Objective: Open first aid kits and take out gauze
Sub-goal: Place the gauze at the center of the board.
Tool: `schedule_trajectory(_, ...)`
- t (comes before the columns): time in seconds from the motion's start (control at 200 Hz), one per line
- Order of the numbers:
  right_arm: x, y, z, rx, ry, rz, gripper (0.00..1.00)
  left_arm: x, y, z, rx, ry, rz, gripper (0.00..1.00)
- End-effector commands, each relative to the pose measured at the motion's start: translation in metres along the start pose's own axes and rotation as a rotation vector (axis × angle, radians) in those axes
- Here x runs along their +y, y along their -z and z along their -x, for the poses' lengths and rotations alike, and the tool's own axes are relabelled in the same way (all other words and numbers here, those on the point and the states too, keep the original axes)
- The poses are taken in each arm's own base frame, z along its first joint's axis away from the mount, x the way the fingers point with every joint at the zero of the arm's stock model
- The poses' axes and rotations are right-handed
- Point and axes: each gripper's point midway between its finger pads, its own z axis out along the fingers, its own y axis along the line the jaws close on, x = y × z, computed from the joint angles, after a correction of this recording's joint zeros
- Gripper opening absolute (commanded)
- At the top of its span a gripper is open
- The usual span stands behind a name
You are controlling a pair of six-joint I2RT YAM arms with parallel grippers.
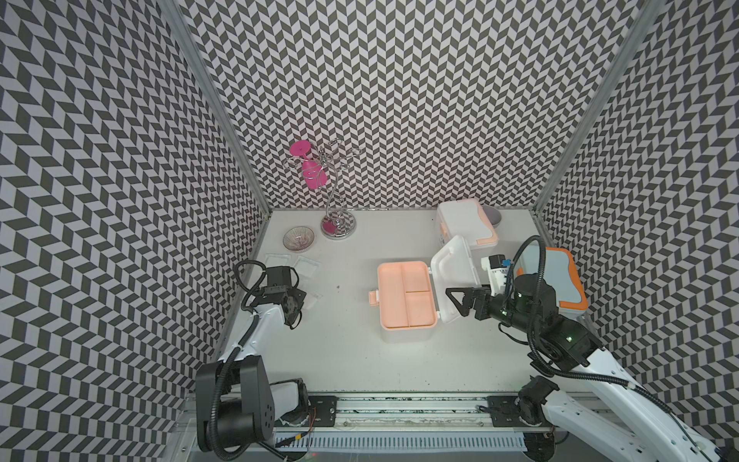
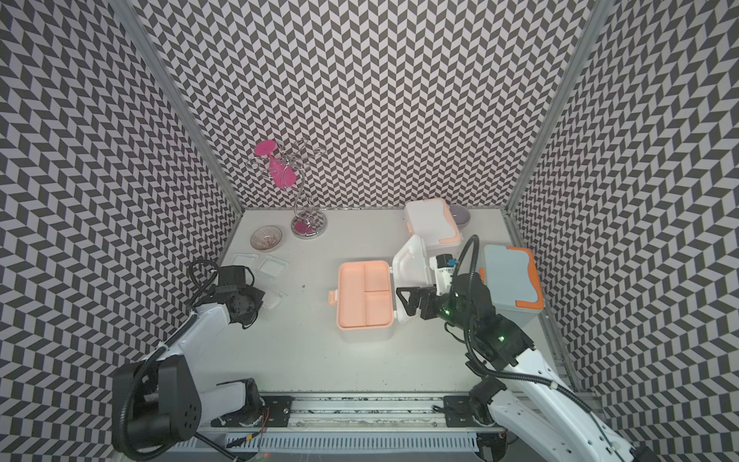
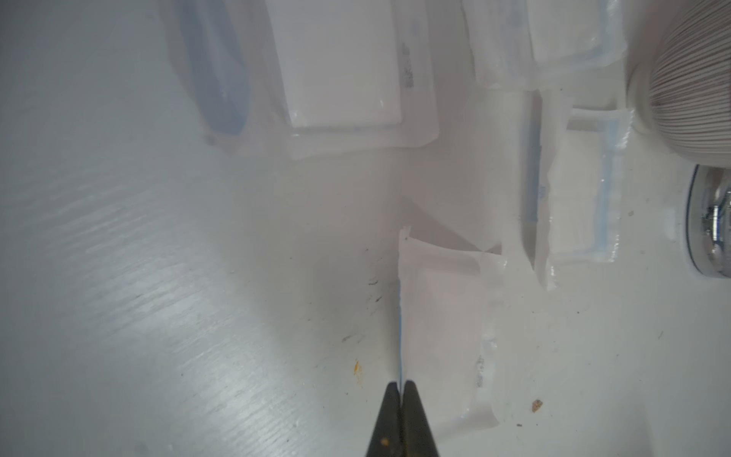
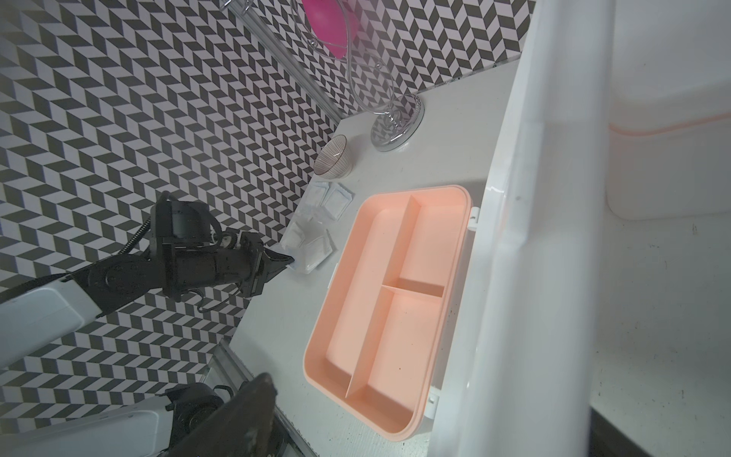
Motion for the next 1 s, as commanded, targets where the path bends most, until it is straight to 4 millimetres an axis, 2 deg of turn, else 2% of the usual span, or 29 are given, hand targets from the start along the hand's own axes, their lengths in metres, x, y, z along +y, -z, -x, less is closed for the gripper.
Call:
schedule_trajectory(0.0, 0.004, -0.001, 0.007, -0.029, 0.018, 0.018, 0.97, -0.013, 0.003, 0.02, -0.062, 0.053, -0.025, 0.0)
schedule_trajectory(0.466, 0.005, -0.002, 0.008, -0.028, 0.027, 0.019, 0.97, 0.002, 0.002, 0.04, -0.104, 0.125, -0.022, 0.0)
schedule_trajectory(0.997, 0.006, -0.001, 0.006, -0.026, 0.032, 0.032, 0.98, 0.002, -0.009, 0.03, -0.066, 0.118, -0.034, 0.01)
